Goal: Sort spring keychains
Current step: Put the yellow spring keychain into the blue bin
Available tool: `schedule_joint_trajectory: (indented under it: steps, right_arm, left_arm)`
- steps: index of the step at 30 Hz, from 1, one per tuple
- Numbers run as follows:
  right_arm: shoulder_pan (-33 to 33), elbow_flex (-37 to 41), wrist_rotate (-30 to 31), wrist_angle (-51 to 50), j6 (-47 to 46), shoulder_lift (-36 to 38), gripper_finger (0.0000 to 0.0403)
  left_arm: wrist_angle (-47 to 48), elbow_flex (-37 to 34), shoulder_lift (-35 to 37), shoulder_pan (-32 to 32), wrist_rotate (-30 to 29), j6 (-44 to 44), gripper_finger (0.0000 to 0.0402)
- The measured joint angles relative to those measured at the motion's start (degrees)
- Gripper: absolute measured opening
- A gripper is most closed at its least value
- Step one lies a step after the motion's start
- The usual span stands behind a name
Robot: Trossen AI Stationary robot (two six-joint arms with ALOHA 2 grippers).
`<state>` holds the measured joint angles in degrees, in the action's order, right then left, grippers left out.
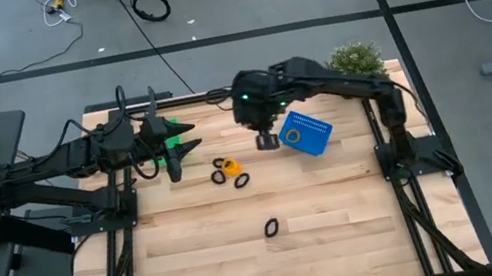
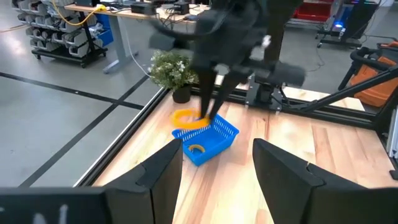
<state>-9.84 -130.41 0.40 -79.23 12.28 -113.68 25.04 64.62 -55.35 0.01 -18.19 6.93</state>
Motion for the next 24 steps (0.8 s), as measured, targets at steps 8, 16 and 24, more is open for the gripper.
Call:
schedule_joint_trajectory:
  steps: [8,16,24]
  right_arm:
    - [0.5,8.4,-11.8,10.8,0.5,10.3,0.0011]
    - [3.0,33.5,-12.9,26.0,-4.8,30.5,0.001]
    - [7.3,52.7,-8.4,35.2,-11.3,51.0,0.001]
  left_arm:
    - [-1.0,0.0,0.0,0.0,-0.2,2.5,0.0199]
    - [-1.0,0.0,0.0,0.0,-0.8,4.8,0.0199]
    - [-1.2,0.0,-0.1,0.0,-4.7,5.9,0.0199]
